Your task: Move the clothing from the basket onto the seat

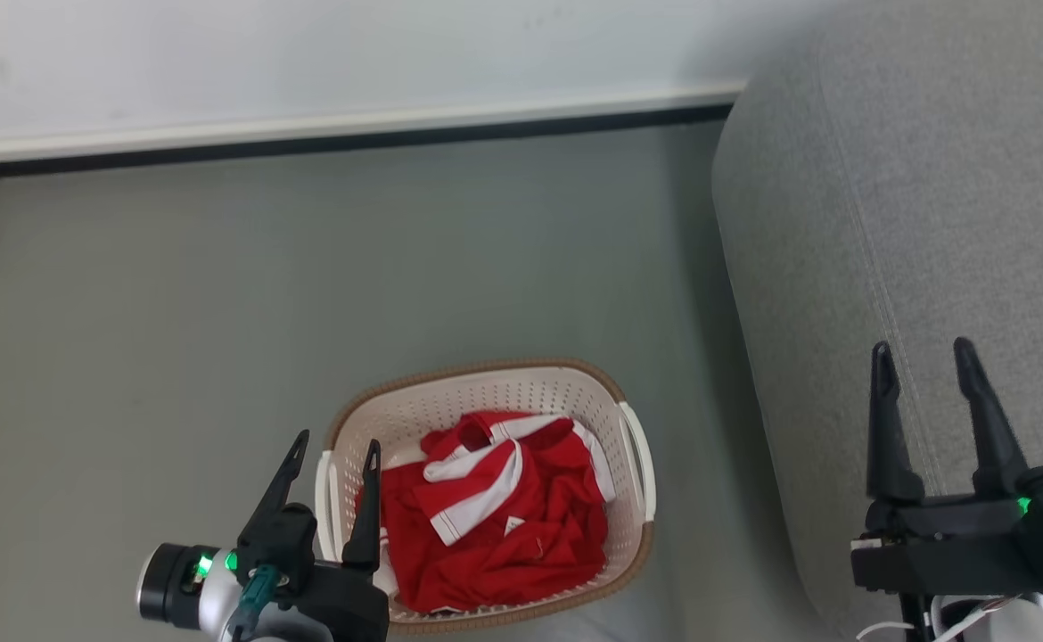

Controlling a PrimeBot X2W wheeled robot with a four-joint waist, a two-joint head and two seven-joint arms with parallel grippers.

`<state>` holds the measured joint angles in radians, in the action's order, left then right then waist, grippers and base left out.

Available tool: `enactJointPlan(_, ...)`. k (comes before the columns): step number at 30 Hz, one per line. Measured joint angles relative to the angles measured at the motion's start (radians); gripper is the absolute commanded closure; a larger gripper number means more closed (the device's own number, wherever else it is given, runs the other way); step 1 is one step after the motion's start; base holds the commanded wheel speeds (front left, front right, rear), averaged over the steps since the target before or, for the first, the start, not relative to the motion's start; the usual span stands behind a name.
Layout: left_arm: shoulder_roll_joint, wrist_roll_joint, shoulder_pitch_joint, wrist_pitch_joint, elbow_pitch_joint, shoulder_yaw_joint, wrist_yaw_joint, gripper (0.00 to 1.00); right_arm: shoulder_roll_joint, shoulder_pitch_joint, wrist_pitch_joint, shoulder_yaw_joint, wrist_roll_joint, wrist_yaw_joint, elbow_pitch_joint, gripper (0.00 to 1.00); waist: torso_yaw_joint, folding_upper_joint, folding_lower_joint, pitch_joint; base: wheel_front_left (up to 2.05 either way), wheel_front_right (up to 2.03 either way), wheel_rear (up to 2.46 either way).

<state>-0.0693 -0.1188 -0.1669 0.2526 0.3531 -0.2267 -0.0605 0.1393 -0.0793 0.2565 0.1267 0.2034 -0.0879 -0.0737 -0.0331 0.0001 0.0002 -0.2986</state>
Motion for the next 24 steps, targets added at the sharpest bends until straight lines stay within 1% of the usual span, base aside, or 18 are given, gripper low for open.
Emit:
enactJointPlan(10, 0.014, 0.012, -0.138, -0.025, 0.172, -0.039, -0.001, 0.00, 0.009, -0.032, 0.000, -0.027, -0.003, 0.002, -0.119, 0.00, -0.054, 0.0000, 0.0001, -0.144, 0.00, 0.00, 0.00)
enactJointPlan(15, 0.016, 0.046, -0.218, -0.046, 0.238, -0.089, -0.001, 0.00, 0.010, -0.073, 0.000, -0.038, -0.003, 0.009, -0.160, 0.00, -0.082, 0.0001, 0.0001, -0.218, 0.00, 0.00, 0.00)
enactJointPlan(24, 0.021, 0.087, -0.337, -0.093, 0.344, -0.147, -0.001, 0.00, 0.010, -0.139, 0.000, -0.069, -0.003, 0.009, -0.235, 0.00, -0.120, 0.0001, 0.0000, -0.355, 0.00, 0.00, 0.00)
